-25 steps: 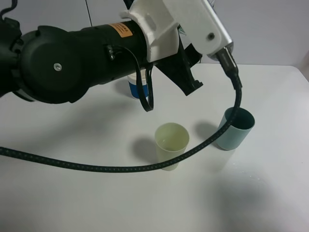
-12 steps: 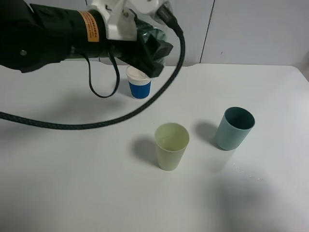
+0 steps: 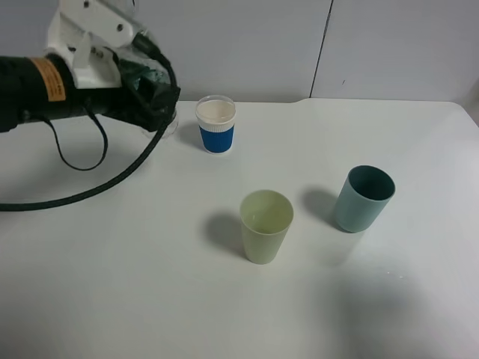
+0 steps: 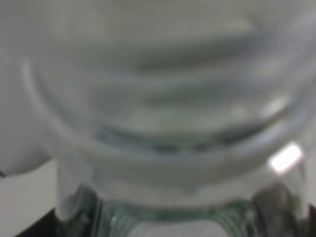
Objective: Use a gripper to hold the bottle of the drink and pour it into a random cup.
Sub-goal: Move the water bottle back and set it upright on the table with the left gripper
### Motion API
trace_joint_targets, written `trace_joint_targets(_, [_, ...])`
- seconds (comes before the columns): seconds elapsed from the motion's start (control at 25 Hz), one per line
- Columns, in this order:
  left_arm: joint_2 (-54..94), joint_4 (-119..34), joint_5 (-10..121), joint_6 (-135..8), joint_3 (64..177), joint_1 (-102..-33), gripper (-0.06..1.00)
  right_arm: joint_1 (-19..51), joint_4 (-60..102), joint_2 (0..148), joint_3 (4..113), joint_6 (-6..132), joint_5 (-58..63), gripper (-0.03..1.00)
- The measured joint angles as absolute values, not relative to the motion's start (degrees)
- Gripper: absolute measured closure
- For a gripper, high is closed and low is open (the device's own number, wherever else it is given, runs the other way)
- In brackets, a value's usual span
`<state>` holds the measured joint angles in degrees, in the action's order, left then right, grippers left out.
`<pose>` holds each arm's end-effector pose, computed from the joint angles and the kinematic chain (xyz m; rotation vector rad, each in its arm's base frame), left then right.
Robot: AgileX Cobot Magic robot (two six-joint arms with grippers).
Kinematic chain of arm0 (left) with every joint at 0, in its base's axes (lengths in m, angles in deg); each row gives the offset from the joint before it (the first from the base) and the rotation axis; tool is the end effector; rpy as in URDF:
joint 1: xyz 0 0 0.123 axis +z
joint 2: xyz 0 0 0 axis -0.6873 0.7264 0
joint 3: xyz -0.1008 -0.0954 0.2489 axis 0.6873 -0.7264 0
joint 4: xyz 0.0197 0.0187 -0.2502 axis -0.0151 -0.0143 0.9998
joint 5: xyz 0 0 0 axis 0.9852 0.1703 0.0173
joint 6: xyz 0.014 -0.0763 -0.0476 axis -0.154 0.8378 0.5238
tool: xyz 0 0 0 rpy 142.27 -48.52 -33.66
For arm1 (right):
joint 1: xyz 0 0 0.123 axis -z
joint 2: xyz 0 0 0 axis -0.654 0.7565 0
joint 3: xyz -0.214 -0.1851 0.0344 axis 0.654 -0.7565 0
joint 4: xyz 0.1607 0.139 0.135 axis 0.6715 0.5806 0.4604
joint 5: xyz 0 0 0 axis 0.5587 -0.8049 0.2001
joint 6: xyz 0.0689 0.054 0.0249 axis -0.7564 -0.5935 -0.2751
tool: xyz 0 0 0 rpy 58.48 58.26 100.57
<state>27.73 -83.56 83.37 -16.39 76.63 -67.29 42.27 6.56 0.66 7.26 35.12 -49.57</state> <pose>0.2531 -0.1306 0.2362 0.7031 1.7566 -0.3213 -0.0067 -0.0089 0.2778 0.1153 2.0399 -0.0995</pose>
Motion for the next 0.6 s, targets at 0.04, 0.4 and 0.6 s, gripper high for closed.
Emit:
trace_joint_targets(0.04, [27.72, -83.35, 86.14, -16.33, 74.46, -65.63, 0.39, 42.27, 6.56, 0.66, 7.26, 35.12, -49.57, 0.33])
trace_joint_targets(0.4, [27.54, -82.96, 94.85, -16.86, 63.22, -52.37, 0.39, 42.27, 6.56, 0.66, 7.26, 35.12, -49.57, 0.33])
trace_joint_targets(0.6, [30.46, -82.83, 99.34, -16.86, 60.80, -48.20, 0.39, 42.27, 6.56, 0.66, 7.26, 35.12, -49.57, 0.33])
